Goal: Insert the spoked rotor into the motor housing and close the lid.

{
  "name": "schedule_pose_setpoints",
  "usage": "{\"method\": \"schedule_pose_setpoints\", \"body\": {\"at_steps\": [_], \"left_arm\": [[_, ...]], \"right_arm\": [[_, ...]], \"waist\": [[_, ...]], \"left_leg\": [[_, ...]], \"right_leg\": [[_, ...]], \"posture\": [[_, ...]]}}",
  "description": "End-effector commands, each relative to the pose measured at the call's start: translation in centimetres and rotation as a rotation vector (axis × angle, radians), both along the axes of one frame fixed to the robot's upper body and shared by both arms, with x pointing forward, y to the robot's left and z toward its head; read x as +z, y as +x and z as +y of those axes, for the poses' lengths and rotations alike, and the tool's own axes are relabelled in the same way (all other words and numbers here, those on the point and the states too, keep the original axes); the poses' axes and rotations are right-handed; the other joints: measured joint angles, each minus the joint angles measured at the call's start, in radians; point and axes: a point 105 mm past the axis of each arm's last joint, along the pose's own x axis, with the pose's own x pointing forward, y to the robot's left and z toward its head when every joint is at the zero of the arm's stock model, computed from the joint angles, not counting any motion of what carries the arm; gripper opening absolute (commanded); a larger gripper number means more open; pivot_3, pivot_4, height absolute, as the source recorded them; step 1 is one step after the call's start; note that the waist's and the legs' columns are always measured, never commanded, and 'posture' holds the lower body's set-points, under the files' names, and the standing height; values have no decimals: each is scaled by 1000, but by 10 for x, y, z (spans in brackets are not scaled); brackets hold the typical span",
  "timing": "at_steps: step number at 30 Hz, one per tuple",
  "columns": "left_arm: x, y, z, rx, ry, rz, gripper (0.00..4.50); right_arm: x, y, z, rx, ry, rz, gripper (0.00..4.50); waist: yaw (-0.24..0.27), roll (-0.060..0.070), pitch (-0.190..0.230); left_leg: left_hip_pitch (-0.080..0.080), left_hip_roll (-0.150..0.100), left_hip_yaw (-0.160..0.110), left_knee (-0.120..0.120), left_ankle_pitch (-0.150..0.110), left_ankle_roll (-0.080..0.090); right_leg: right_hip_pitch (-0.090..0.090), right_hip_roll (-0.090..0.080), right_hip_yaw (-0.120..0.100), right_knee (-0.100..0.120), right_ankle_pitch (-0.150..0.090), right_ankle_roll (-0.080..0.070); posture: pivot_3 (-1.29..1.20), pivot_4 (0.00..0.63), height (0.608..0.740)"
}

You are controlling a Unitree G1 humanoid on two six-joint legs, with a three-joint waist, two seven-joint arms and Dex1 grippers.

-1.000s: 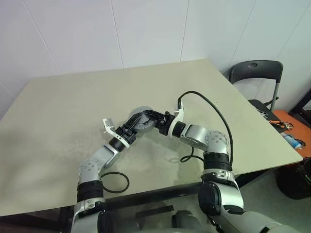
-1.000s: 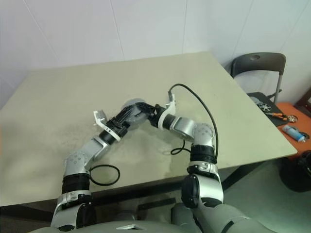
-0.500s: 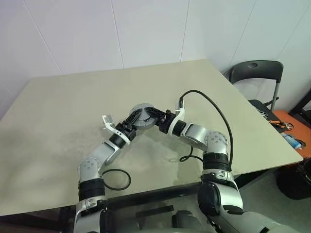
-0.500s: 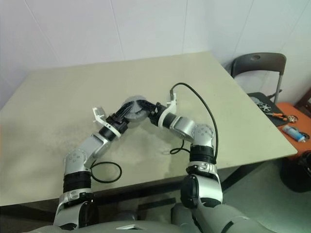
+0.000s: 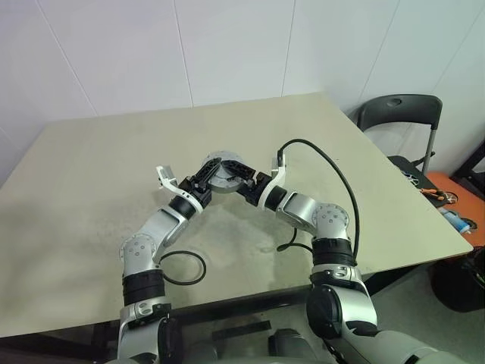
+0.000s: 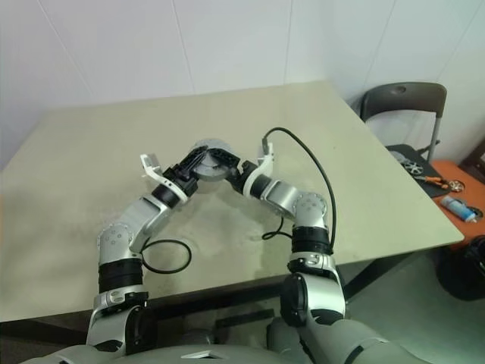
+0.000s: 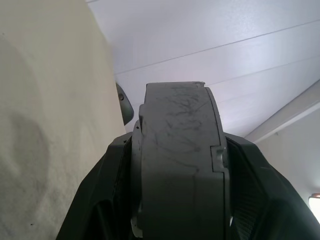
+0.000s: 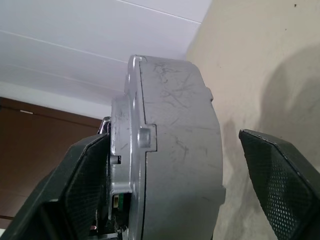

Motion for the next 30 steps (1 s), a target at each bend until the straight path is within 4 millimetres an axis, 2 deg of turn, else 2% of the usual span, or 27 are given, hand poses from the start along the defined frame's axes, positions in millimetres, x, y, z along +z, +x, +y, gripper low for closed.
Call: {"method": "schedule_pose_setpoints", "body": {"at_steps": [1,6,11,18,23,26,30], "left_arm": [[24,-3,-9,-35,2,-97,2158],[20,2,-3,7,22,-79,2158],[15,10,16,78,42,-61,2158],[9,16,40,164,66,-43,2157],[25,15,80,288,134,-107,2157],[37,12,113,390,186,-148,2157],[33,10,162,524,287,-123,2157]], "right_arm": [[8,-1,10,32,1,-27,4375],[8,5,-1,-22,-21,-47,4375],[35,5,-26,-53,51,-139,4375],[41,9,-46,-92,40,-159,4375],[27,7,-38,-68,2,-122,4375],[22,4,-29,-32,-17,-114,4375],[17,6,-20,-15,-26,-100,4375]], "waist": [[-1,0,0],[0,0,0],[0,0,0],[-1,0,0],[-3,0,0],[-4,0,0],[-2,-1,0]], "left_leg": [[0,0,0,0,0,0],[0,0,0,0,0,0],[0,0,0,0,0,0],[0,0,0,0,0,0],[0,0,0,0,0,0],[0,0,0,0,0,0],[0,0,0,0,0,0]], "right_leg": [[0,0,0,0,0,0],[0,0,0,0,0,0],[0,0,0,0,0,0],[0,0,0,0,0,0],[0,0,0,0,0,0],[-1,0,0,0,0,0],[-1,0,1,0,0,0]], "posture": [[0,0,740],[0,0,740],[0,0,740],[0,0,740],[0,0,740],[0,0,740],[0,0,740]]}}
